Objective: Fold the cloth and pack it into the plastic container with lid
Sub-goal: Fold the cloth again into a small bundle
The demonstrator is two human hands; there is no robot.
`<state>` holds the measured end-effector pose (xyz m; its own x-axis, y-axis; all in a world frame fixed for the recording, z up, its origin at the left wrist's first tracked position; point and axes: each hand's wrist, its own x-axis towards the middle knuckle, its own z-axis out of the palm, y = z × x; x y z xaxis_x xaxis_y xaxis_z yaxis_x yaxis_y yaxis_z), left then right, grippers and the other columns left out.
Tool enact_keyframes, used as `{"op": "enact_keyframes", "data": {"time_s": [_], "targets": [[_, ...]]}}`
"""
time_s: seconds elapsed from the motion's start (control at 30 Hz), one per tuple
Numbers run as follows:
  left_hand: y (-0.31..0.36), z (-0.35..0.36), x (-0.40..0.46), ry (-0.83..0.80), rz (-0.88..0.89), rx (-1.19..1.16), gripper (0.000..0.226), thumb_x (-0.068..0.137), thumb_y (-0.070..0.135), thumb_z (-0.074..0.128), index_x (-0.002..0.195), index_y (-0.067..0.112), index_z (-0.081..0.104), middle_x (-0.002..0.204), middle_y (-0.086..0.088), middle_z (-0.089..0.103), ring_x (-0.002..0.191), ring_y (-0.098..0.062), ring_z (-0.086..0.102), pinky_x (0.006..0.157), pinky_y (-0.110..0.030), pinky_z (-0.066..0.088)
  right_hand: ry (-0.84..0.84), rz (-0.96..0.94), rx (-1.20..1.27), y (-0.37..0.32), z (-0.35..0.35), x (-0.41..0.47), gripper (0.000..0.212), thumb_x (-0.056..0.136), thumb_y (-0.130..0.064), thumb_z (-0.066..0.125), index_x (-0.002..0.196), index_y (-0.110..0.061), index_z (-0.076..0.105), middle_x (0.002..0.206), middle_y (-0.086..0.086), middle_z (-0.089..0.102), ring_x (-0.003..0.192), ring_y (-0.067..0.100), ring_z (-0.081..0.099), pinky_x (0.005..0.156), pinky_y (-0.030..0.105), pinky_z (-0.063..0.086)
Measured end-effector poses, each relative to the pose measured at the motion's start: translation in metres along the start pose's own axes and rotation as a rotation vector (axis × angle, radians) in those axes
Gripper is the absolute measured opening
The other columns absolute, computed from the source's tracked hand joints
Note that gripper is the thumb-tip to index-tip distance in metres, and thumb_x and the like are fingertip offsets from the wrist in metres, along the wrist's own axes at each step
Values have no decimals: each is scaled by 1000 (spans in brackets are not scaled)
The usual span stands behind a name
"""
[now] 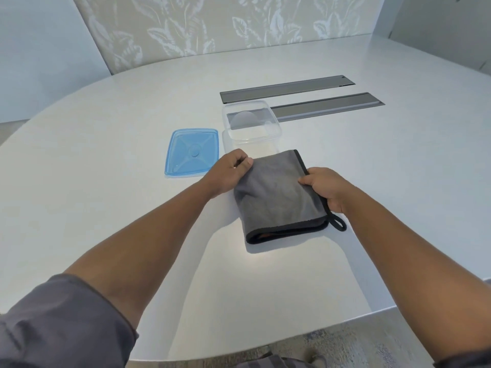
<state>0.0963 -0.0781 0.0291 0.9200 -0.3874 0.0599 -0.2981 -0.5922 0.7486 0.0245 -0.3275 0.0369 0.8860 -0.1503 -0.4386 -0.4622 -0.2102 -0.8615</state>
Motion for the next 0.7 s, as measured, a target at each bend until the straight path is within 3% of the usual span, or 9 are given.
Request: {"op": "enact_keyframes", "data": {"time_s": [0.1, 0.2, 0.27, 0.47, 0.6, 0.7], "targets": [[4, 2, 4, -14, 24, 82, 26, 109, 40, 43, 100, 18, 54, 89, 5, 58, 82, -12, 53, 74, -28, 42, 0, -28, -110, 3, -2, 2, 23, 106, -24, 52, 117, -8, 63, 111, 11, 70, 101, 29, 69, 90, 46, 58], [-2, 4, 8, -60, 27, 297, 31, 108, 49, 39, 103, 22, 53, 92, 4, 64, 89, -22, 58, 84, -40, 42, 52, -84, -197, 5, -2, 3, 24, 107, -26, 48, 114, -8, 61, 107, 9, 67, 94, 25, 66, 82, 41, 57], [-9, 6, 7, -74, 33, 416, 34, 106, 54, 39, 104, 23, 52, 90, 2, 65, 85, -24, 59, 82, -40, 40, 110, -120, -264, 9, -1, 5, 26, 105, -29, 49, 111, -7, 62, 104, 8, 67, 88, 22, 63, 73, 37, 53], [-19, 15, 2, -66, 112, 649, 38, 107, 57, 30, 103, 22, 45, 75, 9, 57, 77, -26, 57, 82, -42, 25, 195, -175, -437, 22, 7, 11, 31, 103, -36, 49, 103, -8, 61, 97, 6, 65, 83, 22, 60, 65, 33, 44], [-18, 24, -3, 131, 163, 756, 32, 104, 48, 41, 115, 20, 53, 106, -1, 62, 96, -31, 59, 85, -45, 33, 242, -219, -532, 21, 10, 12, 28, 102, -36, 46, 94, -11, 55, 89, 3, 61, 78, 22, 57, 60, 33, 39], [4, 36, -21, 180, 218, 633, 33, 100, 43, 48, 117, 17, 58, 122, -5, 59, 109, -31, 56, 90, -45, 44, 266, -242, -548, 19, 12, 13, 28, 101, -37, 45, 93, -12, 55, 87, 4, 62, 76, 24, 57, 61, 35, 41]]}}
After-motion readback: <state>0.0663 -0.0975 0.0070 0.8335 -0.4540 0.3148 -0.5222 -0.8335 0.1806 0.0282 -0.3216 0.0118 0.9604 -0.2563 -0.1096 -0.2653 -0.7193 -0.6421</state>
